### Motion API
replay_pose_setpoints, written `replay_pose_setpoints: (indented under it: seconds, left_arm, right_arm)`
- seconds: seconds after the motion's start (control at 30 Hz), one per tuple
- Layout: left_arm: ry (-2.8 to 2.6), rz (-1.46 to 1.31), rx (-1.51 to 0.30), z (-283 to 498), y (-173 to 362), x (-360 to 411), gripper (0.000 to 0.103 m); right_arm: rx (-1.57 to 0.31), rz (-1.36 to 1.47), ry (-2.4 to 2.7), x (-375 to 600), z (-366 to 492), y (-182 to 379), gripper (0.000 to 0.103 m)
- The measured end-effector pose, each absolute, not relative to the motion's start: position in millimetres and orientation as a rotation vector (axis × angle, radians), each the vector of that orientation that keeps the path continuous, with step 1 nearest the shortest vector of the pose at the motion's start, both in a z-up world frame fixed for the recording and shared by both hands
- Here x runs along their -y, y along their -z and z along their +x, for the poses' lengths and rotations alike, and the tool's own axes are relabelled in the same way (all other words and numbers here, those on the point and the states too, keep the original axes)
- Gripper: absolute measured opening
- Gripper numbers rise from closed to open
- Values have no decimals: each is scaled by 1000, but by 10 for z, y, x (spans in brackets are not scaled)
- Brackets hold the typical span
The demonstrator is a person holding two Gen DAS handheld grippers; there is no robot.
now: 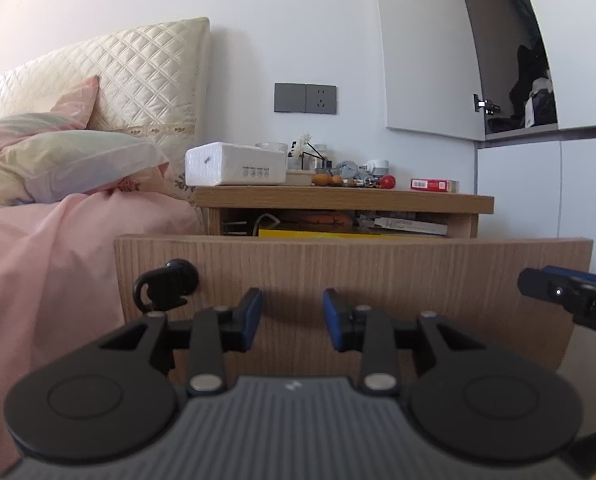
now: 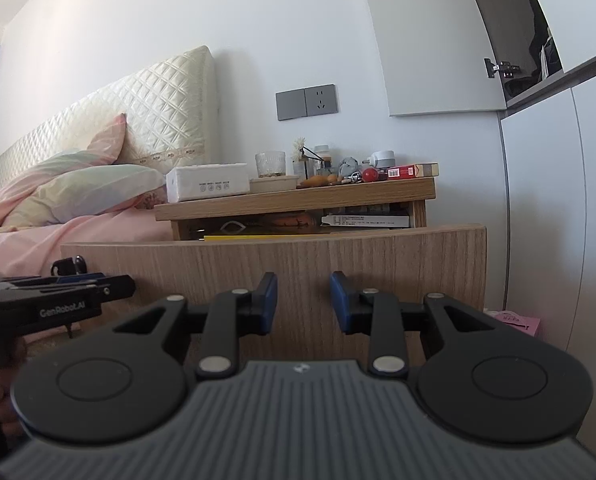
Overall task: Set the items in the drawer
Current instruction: 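Push the open drawer front inward with both tools' fingers, then keep pushing the drawer front with both tools until it shuts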
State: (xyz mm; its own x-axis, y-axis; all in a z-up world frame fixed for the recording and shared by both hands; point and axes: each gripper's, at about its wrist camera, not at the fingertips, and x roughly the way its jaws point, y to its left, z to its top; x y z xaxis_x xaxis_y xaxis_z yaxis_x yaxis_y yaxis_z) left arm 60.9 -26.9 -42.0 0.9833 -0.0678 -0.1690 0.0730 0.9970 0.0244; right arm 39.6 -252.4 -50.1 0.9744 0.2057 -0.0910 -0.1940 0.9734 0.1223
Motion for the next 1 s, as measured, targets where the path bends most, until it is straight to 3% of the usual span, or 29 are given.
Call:
replay_pose_setpoints:
  seconds: [1.0]
  left_arm:
    - [34,12,-141,1070,489,402,38]
  right_arm:
    - [-45,127,-151,2517,859,600,31]
